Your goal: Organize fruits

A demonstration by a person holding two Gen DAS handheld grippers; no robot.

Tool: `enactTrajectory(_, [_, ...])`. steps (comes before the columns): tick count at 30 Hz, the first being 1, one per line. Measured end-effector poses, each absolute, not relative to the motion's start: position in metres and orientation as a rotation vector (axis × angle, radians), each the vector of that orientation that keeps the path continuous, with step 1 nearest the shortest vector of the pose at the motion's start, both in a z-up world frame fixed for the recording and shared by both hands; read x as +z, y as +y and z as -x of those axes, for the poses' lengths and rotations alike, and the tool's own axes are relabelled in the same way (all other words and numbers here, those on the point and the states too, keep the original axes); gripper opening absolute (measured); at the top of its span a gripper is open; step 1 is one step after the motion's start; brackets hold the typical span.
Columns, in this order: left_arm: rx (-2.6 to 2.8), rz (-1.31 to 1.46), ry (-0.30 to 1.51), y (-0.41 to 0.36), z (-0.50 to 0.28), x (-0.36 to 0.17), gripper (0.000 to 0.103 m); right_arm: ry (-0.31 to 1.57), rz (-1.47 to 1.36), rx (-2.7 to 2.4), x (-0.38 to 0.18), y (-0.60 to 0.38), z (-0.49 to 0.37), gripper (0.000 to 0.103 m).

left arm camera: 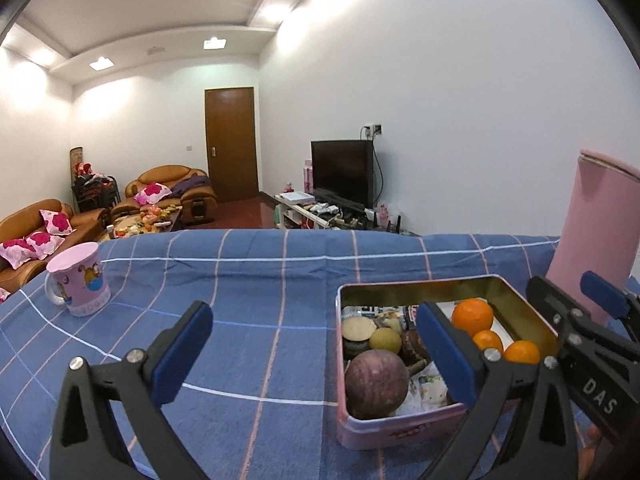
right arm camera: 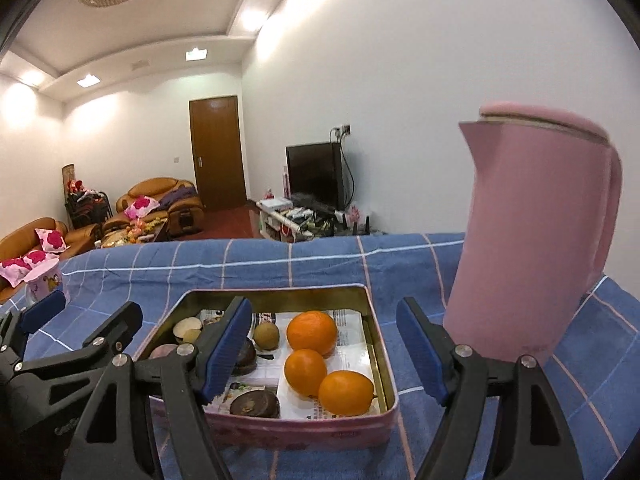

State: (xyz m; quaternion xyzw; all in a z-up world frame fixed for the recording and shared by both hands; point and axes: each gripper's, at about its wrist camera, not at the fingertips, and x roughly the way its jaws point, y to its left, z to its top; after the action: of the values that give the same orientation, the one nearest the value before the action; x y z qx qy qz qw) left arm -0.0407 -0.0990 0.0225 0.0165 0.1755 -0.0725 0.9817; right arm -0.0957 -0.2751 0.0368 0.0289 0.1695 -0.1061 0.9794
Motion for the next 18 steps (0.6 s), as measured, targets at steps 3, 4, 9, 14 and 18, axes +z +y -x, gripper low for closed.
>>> enactTrajectory(3, [-0.144, -0.037, 0.339, -0.098, 0.045, 0.022, 0.103, 0.291, -0.033, -0.229, 0.039, -0.269, 0.106, 0.076])
enactTrajectory(4, [-0.143, -0.038, 0.338, -0.098, 0.046, 0.022, 0.103, 0.281, -0.025, -0.235, 0.040, -0.267, 0.108, 0.076])
enactTrajectory(9, [-0.143, -0.044, 0.334, -0.101, 0.046, 0.022, 0.103, 0.277, -0.029, -0.242, 0.041, -0.267, 0.111, 0.076])
enactTrajectory(14, [-0.141, -0.050, 0.332, -0.102, 0.047, 0.021, 0.103, 0.281, -0.042, -0.239, 0.041, -0.270, 0.111, 0.076])
enactTrajectory(18, [-0.140, -0.048, 0.333, -0.103, 0.048, 0.021, 0.103, 0.280, -0.041, -0.239, 0.041, -0.270, 0.111, 0.076])
